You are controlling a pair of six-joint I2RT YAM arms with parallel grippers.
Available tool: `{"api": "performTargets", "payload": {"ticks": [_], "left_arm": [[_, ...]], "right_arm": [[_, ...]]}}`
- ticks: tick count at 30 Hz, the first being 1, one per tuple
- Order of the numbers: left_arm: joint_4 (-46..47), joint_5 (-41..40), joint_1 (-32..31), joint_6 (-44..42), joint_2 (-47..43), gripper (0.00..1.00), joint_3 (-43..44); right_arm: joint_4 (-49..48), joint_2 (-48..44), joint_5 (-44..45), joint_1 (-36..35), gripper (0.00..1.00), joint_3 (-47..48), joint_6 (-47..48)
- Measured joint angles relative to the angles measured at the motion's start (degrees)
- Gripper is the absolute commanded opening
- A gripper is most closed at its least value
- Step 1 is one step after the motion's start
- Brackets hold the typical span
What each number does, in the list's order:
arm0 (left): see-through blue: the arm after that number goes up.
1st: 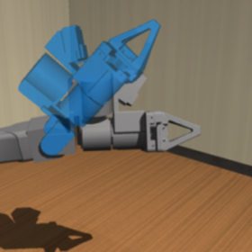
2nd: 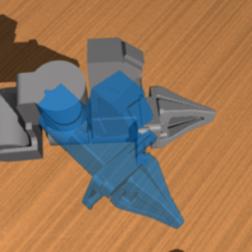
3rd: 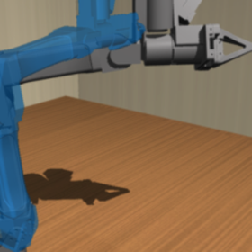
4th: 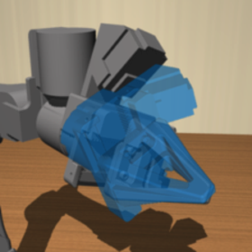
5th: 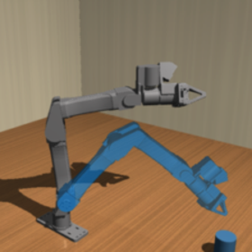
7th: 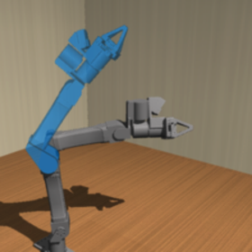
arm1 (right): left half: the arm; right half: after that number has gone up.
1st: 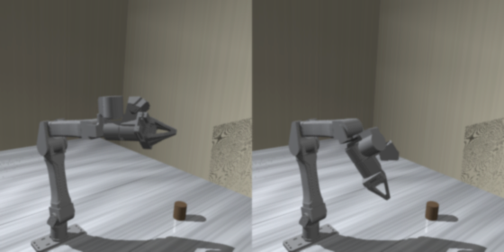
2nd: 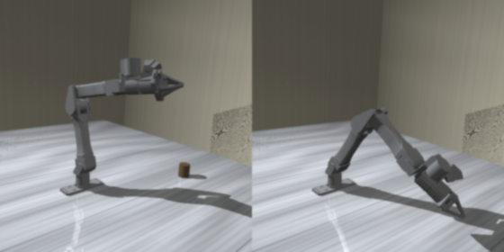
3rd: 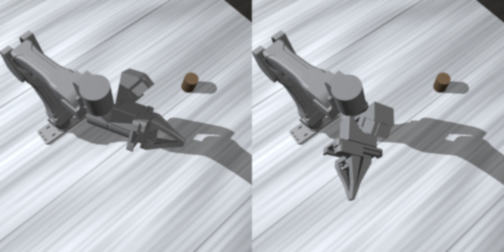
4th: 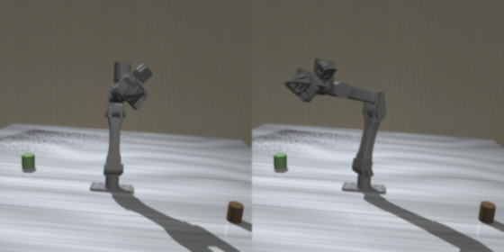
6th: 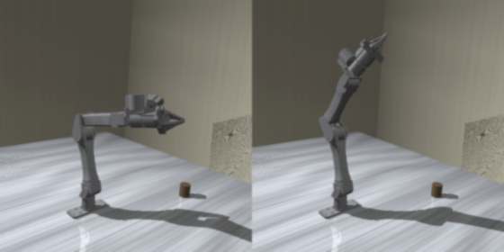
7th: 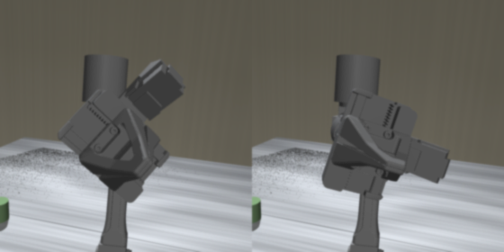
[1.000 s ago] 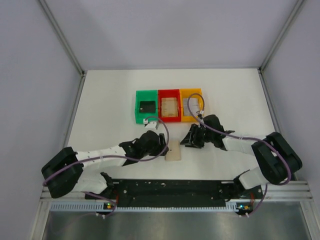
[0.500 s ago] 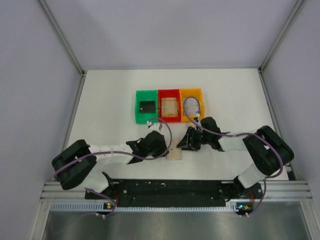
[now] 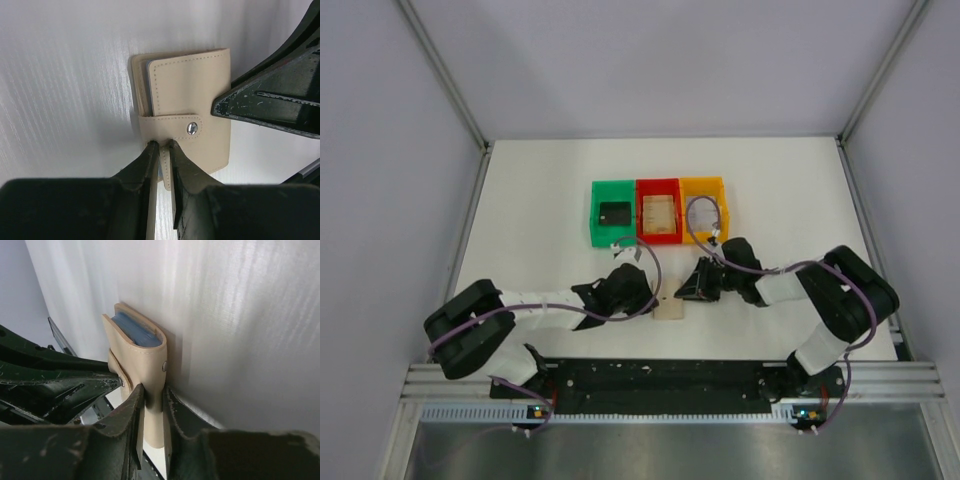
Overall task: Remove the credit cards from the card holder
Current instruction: Open the card holder at the center of the board.
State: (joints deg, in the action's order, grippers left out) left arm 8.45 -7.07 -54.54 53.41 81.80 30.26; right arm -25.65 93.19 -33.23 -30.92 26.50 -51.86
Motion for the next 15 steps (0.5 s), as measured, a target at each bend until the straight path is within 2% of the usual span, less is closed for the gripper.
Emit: {"api": "performTargets", "payload": {"ticks": [2, 7, 15], "left_arm": [[0.2, -0.1, 0.0, 0.3, 0.0, 0.26, -0.2], [-3.0, -2.3, -0.3, -0.8, -1.9, 0.47, 0.0], [-14.4, -11.5, -5.8, -6.0, -3.5, 0.53, 10.4]], "right_arm": [[0.0, 0.0, 0.4, 0.0, 0.00, -0.4, 0.2], [1.2, -1.6, 0.8, -0.3, 0.00, -0.3, 0.7], [12.1, -6.7, 7.7, -3.9, 0.00, 3.1, 3.4]]}}
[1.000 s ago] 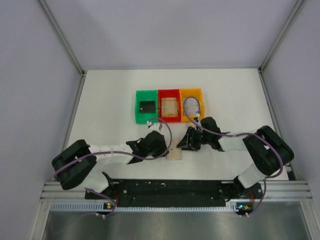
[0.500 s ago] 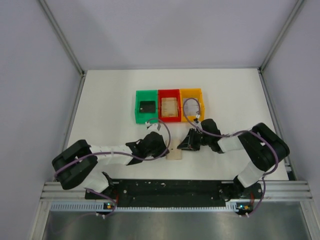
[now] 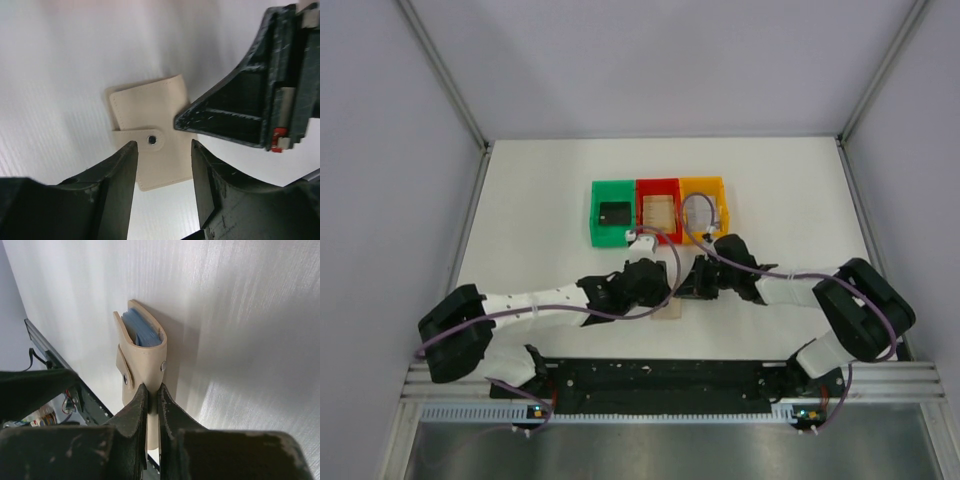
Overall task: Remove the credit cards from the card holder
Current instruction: Open the card holder at the center of the board.
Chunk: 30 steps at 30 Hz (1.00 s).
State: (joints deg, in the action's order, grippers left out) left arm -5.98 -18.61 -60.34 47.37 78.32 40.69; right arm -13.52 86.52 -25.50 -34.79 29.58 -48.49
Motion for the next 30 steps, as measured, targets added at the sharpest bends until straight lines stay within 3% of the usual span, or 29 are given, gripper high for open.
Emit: {"api": "performTargets", "payload": {"ticks": [5, 19, 24, 27, 30], "left_arm": [[-2.0, -3.9, -2.2, -2.4, 3.5, 0.54, 5.1], [-5.0, -5.8, -3.0, -4.0, 12.5, 0.50, 7.3], [-5.1, -5.7, -3.3, -4.0, 13.3, 0.29, 8.2], [-5.2, -5.9, -3.7, -4.1, 13.7, 0.04, 8.8], [-5.8, -7.2, -3.8, -4.1, 13.8, 0.00, 9.1]], "right_arm": [[2.9, -0.7, 2.0, -0.9, 0.00, 1.0, 0.1], [5.2, -1.1, 4.9, -1.9, 0.00, 1.7, 0.3], [5.4, -1.1, 5.3, -2.0, 0.00, 1.7, 0.3], [5.5, -1.3, 5.6, -2.2, 0.00, 1.7, 0.3], [5.7, -1.4, 5.9, -2.3, 0.00, 1.7, 0.5]]}}
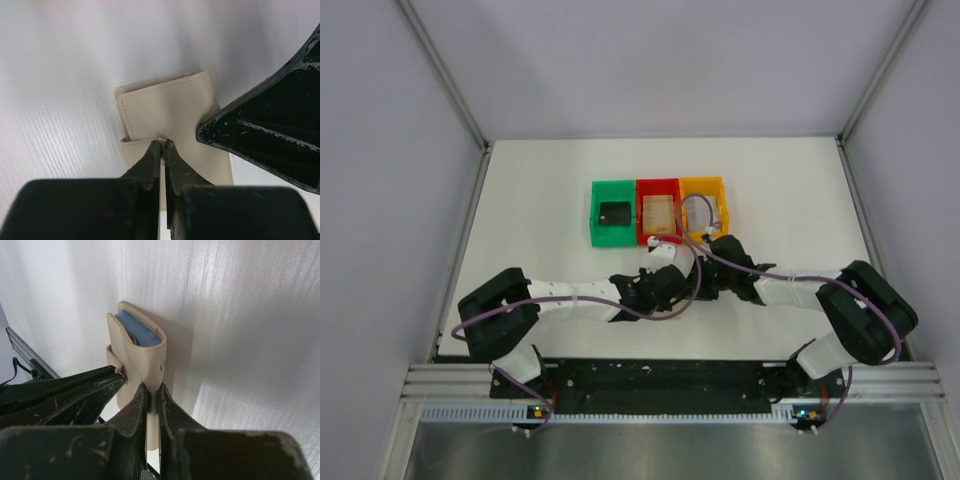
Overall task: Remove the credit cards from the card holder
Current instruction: Open the card holder at the center of the board.
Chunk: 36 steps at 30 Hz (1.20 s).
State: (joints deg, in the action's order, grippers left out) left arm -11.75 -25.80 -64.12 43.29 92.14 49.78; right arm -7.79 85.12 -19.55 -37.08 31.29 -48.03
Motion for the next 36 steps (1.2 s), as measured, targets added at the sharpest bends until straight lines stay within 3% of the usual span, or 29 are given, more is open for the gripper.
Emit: {"api": "performTargets", "payload": {"ticks": [11, 17, 22, 28, 36], "left_arm": [[-3.0, -4.2, 0.6, 0.0, -3.6, 0.00, -2.2], [-3.9, -5.2, 4.5, 0.1, -11.1, 0.00, -6.2], [-3.3, -4.6, 9.8, 0.3, -14.4, 0.03, -11.0], [1.0, 1.0, 13.2, 3.0, -14.4, 0.05, -16.3], [11.0, 7.3, 17.0, 9.5, -21.0, 0.29, -25.7]], "right_arm": [[2.2, -0.8, 1.3, -0.4, 0.00, 0.8, 1.1], [6.6, -0.8, 4.1, -0.4, 0.39, 3.4, 3.9], [13.8, -1.9, 9.5, -0.5, 0.65, 5.8, 8.4], [22.6, -4.0, 16.8, -3.8, 0.85, 11.6, 14.3], [26.3, -1.9, 28.2, -18.7, 0.98, 19.6, 19.3]]}}
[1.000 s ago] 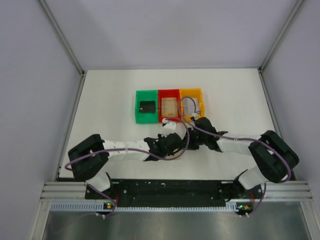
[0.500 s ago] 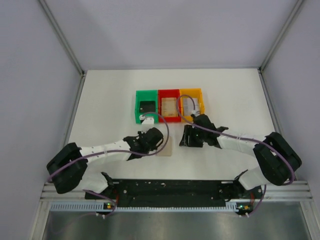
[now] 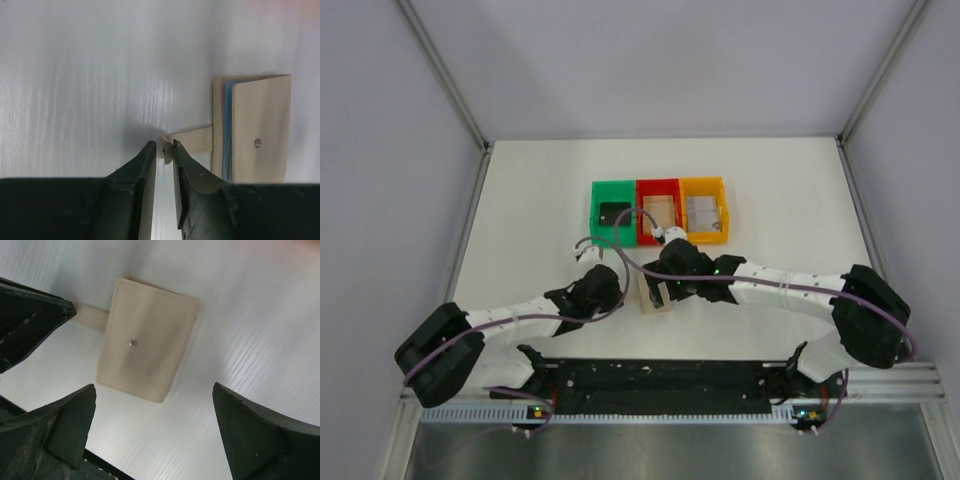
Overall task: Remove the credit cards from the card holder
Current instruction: Open the card holder at the center of the board.
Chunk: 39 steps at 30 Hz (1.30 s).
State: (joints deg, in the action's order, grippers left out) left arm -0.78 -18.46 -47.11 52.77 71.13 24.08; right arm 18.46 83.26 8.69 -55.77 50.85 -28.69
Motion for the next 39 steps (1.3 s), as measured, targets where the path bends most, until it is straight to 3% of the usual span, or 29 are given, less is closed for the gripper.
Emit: {"api": "performTargets", "payload": {"ticks": [6, 15, 23, 26, 36, 39], "left_arm": [[0.4, 0.5, 0.2, 3.5, -8.0, 0.49, -5.4], [-3.7, -1.2, 0.3, 5.0, -22.3, 0.45, -8.5], [-3.2, -0.5, 0.3, 5.6, -23.2, 0.44, -8.5], [-2.7, 0.3, 0.3, 5.6, -22.2, 0.45, -8.5], [-0.6, 4.0, 0.3, 4.3, -19.8, 0.47, -8.4], [-0.2, 5.0, 0.3, 3.6, -18.8, 0.48, -8.2]], "right_arm": [[2.7, 8.3, 7.6, -4.8, 0.98, 5.9, 1.8], [6.3, 15.6, 14.6, -8.3, 0.98, 13.9, 3.1], [8.8, 21.8, 18.5, -9.1, 0.98, 18.4, 3.0], [10.0, 22.6, 19.6, -9.1, 0.90, 18.6, 2.6], [12.7, 22.4, 21.4, -9.1, 0.48, 18.6, 1.6], [13.4, 21.5, 21.8, -9.1, 0.41, 18.6, 1.6]]}}
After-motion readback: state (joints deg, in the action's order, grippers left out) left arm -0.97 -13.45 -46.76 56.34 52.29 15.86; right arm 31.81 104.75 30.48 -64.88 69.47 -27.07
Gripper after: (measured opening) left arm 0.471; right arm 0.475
